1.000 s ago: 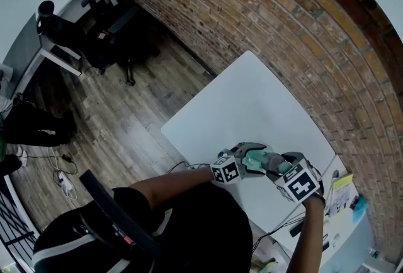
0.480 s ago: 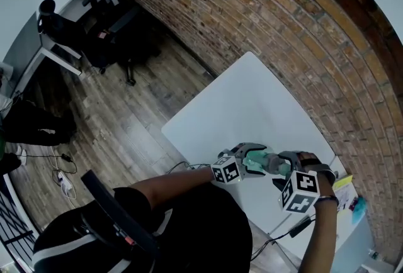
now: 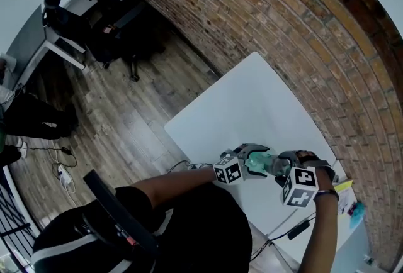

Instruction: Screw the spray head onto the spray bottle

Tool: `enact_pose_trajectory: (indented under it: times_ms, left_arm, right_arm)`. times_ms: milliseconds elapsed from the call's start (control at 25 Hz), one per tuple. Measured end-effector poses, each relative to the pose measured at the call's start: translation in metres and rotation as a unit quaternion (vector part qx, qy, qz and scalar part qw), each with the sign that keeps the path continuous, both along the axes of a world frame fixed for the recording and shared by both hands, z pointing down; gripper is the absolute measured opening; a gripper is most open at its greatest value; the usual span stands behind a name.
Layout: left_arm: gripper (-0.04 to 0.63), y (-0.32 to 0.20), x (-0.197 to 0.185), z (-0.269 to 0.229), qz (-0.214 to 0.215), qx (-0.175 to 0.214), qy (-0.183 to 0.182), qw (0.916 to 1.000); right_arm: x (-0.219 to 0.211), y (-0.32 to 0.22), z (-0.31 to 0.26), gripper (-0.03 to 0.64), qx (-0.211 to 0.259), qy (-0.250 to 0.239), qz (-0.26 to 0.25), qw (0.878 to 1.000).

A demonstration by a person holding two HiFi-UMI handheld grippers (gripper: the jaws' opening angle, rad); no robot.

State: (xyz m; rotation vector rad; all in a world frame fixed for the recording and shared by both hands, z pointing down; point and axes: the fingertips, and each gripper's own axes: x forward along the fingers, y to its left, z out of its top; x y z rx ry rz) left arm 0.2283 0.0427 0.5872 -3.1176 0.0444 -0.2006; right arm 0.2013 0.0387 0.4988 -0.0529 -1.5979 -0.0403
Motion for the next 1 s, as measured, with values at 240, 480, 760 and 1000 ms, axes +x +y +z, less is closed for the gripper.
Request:
enact_pose_trajectory:
  times_ms: [240, 480, 760, 1000]
  left_arm:
    - [0.402, 0.0, 0.001, 0.0, 0.001, 0.0, -0.001, 1.0]
    - [0.403, 0.001, 0.001, 0.001, -0.001, -0.001, -0.002, 1.0]
    - [0.403, 0.0, 0.002, 0.001, -0.003, -0.003, 0.0, 1.0]
    - [0.403, 0.0, 0.0, 0.0, -0.004, -0.003, 0.001, 1.0]
  right_arm:
    - [0.012, -0.003, -0.001, 0.284, -0.021, -0.014, 0.047, 0.999]
    - [0.003, -0.002, -0.002, 0.282, -0.011, -0.027, 0.042, 0.999]
    - [0.001, -0.001, 0.0, 0.282, -0.007, -0.001, 0.021, 1.0]
    - [-0.003, 0.0, 0.002, 0.282, 0.011, 0.006, 0.027, 1.0]
